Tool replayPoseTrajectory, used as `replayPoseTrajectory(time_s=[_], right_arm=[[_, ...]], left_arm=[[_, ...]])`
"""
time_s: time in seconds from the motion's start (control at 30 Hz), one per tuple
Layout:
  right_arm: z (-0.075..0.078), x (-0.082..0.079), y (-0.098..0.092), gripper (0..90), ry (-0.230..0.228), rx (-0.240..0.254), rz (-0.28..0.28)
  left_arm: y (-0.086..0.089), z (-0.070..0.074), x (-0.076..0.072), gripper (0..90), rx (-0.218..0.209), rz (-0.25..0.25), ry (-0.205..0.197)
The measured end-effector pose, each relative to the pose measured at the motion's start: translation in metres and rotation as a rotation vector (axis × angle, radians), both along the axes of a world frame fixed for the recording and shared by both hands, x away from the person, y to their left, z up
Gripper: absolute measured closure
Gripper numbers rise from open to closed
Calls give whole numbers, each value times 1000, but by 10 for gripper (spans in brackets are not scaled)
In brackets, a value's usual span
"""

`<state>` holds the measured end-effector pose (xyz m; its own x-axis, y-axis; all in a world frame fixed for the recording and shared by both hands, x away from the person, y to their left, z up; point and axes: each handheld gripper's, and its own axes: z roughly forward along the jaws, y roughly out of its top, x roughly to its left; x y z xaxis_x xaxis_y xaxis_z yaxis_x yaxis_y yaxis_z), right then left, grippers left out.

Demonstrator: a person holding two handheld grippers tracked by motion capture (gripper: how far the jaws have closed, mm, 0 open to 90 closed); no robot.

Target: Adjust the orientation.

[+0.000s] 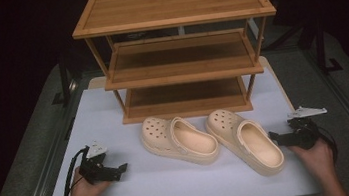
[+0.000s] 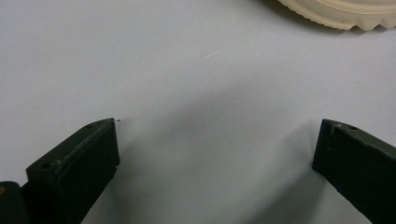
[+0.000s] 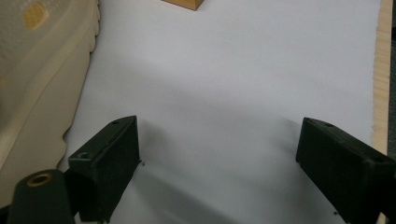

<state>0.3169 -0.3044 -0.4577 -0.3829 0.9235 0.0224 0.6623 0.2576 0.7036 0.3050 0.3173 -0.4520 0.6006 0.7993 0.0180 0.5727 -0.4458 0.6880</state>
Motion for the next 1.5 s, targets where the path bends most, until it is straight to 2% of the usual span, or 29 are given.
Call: replayPoseTrajectory(time_s=[0.43,0.63,0.77,0.87,0.97,1.0,1.03,1.1,1.17,1.2,1.23,1.3,1.33,1.4,1.43,1.47,1.5], right_arm=[[0,0,-1,134,1,8,-3],[2,1,-5,205,-1,16,-8],[6,2,-8,267,19,46,-16],[15,1,-7,340,-6,41,-8],[23,0,-7,373,-19,40,-2],[31,-1,-7,407,-28,41,6],[31,-1,-7,407,-28,41,6],[45,-2,-7,472,-42,62,28],[49,-2,-6,490,-46,66,41],[57,-3,-3,525,-55,68,60],[57,-3,-3,525,-55,68,60],[63,-2,1,547,-62,77,84],[67,-1,5,575,-61,84,106],[71,-1,10,607,-61,88,128],[71,-1,10,607,-61,88,128],[75,0,15,631,-61,87,154],[75,0,15,631,-61,87,154]], left_arm=[[0,0,0,0,-3,2,-1],[0,0,0,0,-2,2,-3],[0,0,0,0,-3,3,-3],[0,1,-1,5,3,-2,-5],[0,2,-4,65,-8,-9,-15],[-1,3,-6,80,-9,-4,-13],[-1,3,-6,104,-9,-4,-13],[-1,6,-7,145,-15,-6,-4],[-2,8,-7,146,-26,-2,10],[-3,10,-7,205,-31,-12,11],[-3,10,-7,237,-31,-12,11],[-5,13,-7,242,-48,-10,17],[-6,17,-7,322,-55,-17,13],[-7,19,-7,378,-61,-18,9],[-8,21,-7,378,-69,-20,7],[-9,25,-8,453,-75,-24,5],[-9,25,-8,483,-75,-24,5]])
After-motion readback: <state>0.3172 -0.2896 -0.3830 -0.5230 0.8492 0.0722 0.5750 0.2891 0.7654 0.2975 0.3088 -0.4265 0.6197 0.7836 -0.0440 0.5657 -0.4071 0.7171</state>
